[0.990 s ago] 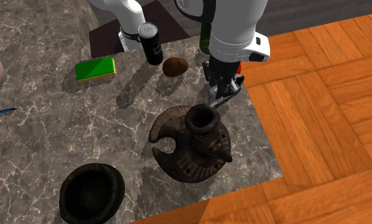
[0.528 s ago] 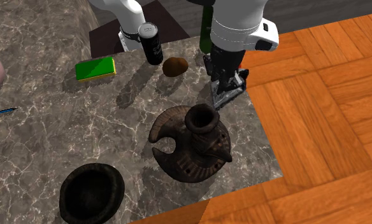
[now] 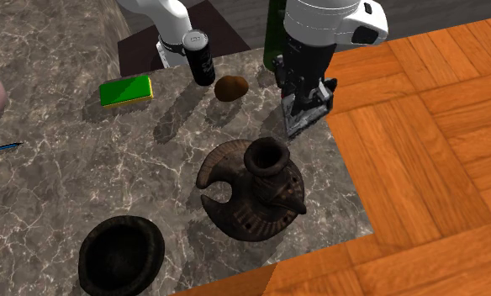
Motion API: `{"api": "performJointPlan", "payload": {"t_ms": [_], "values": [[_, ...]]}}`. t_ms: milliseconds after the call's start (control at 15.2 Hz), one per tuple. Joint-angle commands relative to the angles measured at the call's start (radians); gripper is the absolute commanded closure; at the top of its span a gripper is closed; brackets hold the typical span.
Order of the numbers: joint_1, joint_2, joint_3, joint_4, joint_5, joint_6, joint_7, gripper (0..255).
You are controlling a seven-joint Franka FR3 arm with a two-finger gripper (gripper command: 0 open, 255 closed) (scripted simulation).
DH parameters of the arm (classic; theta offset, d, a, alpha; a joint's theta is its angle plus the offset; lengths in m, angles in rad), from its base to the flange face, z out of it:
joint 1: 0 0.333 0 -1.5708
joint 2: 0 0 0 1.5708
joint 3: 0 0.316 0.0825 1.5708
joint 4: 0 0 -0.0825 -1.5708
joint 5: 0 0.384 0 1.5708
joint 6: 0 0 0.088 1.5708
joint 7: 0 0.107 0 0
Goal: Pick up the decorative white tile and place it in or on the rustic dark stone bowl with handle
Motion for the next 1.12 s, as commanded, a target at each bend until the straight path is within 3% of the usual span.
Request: {"api": "performJointPlan", "payload": {"t_ms": [0,726,1056], "values": [[0.000,-0.010,0.001,0.016,0.001,-0.027,-0.004,255],[0.004,-0.029,0.007,0.135,0.009,-0.163,-0.019,255],[-0.044,-0.030,-0.072,0.140,0.007,-0.151,-0.143,255]]}}
